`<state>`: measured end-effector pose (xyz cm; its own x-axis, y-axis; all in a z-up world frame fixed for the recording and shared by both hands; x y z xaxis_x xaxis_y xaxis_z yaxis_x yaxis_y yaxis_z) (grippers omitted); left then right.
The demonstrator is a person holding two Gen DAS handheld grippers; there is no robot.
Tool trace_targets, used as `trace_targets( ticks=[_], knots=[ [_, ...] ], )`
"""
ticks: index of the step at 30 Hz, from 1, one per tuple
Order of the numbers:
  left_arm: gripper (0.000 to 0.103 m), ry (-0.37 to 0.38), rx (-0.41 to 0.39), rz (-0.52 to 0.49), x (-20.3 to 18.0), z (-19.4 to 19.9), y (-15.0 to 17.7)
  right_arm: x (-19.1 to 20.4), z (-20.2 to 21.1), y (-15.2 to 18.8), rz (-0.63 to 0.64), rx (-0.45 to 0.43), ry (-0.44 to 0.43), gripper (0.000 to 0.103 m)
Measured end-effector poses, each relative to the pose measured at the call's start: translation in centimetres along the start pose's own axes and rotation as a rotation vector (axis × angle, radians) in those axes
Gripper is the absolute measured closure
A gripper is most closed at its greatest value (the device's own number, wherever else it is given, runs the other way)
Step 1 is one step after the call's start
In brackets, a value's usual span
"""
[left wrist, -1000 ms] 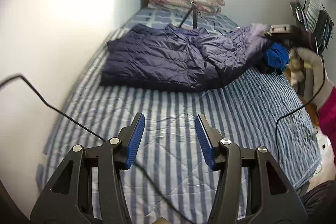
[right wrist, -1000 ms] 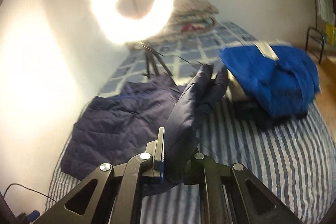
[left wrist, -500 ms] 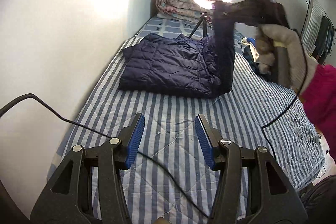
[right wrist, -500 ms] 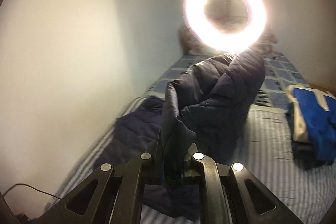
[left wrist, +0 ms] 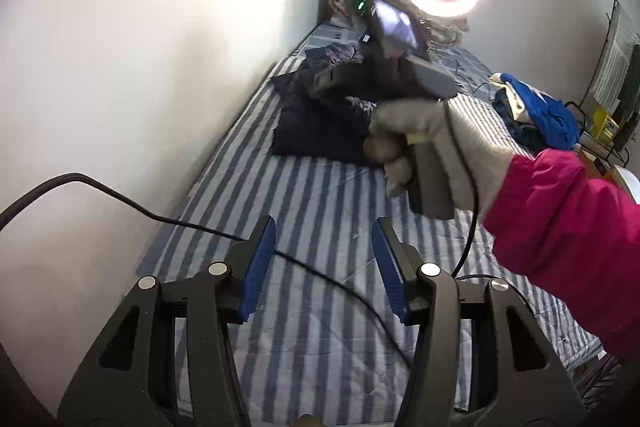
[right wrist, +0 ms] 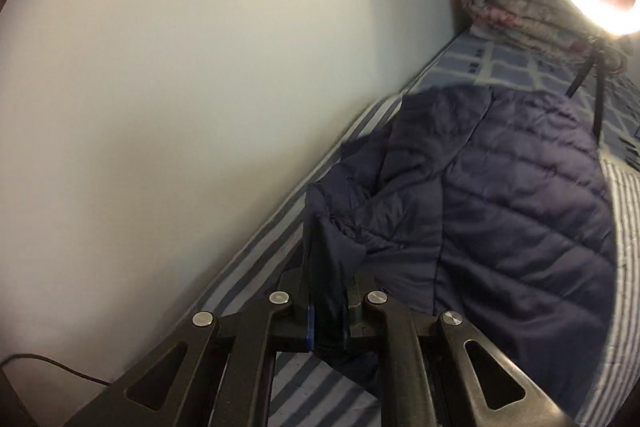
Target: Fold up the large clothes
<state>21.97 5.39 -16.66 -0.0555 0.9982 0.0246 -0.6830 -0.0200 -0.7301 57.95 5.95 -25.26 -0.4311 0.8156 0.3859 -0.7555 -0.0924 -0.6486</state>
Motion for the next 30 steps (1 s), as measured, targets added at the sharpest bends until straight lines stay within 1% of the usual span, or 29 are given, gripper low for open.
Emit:
trace_targets(
  ticks=[2,5,9,11,12,13,15,16,18,21,26,27,28,29,30],
  knots=[
    [0.051,-0.004,0.005,0.005,0.4,-0.2,0.1,-0.2,-1.3,0.7,0.003,0.024,-0.01,0.097],
    [0.051,-0.007,0.011,0.01,0.8,-0.3,0.2,-0.6,-2.0,1.0,-0.02,0.029,-0.039,0.097],
    [0.051,-0.011,0.018,0.014,1.0,-0.3,0.5,-2.2,-2.3,0.4,-0.044,0.044,-0.071,0.096],
    [0.051,-0.011,0.021,0.014,0.8,-0.5,0.6,-2.5,-2.4,0.1,-0.067,0.041,-0.119,0.094],
    [0.051,-0.014,0.021,0.012,0.7,-0.4,0.5,-2.7,-2.4,-0.2,-0.089,0.04,-0.167,0.087],
    [0.051,-0.014,0.02,0.011,0.7,-0.4,0.5,-3.0,-2.2,-0.4,-0.12,0.047,-0.218,0.075],
    [0.051,-0.017,0.017,0.008,0.6,-0.4,0.5,-2.7,-1.2,-0.9,-0.167,0.041,-0.336,0.061],
    [0.051,-0.015,0.015,0.002,0.5,-0.3,0.5,-2.7,0.0,-1.3,-0.176,0.023,-0.388,0.059],
    [0.051,-0.017,0.01,-0.014,0.2,-0.4,0.3,-3.0,2.3,-1.8,-0.167,-0.007,-0.429,0.059],
    [0.051,-0.009,-0.002,-0.029,-0.7,-0.8,-0.6,-5.3,6.4,-2.1,-0.142,-0.054,-0.383,0.059],
    [0.051,-0.006,-0.046,-0.031,-2.2,-2.6,-4.1,-12.1,11.6,-0.7,-0.157,-0.088,-0.203,0.059],
    [0.051,-0.013,-0.061,-0.035,-2.6,-3.1,-5.4,-13.7,12.5,-0.1,-0.164,-0.094,-0.158,0.058],
    [0.051,-0.012,-0.071,-0.047,-3.2,-3.7,-6.4,-14.9,13.3,0.3,-0.175,-0.103,-0.132,0.051],
    [0.051,-0.017,-0.08,-0.058,-3.6,-4.1,-7.2,-16.8,14.2,1.0,-0.2,-0.12,-0.104,0.045],
    [0.051,-0.03,-0.096,-0.067,-4.1,-4.9,-8.5,-18.2,14.7,1.5,-0.225,-0.134,-0.086,0.036]
  ],
)
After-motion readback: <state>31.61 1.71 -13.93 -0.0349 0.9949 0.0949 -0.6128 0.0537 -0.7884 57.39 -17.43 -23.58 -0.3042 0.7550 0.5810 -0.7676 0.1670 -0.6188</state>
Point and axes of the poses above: each gripper's, at about its wrist camera, not at the fingertips, and z roughly against the way its jaws point, x to its left, y to its underside, the point moved 10 cm from there along -z, roughly the way its jaws point, and after that the axes turned 13 degrees about -y, right-handed, at the moved point
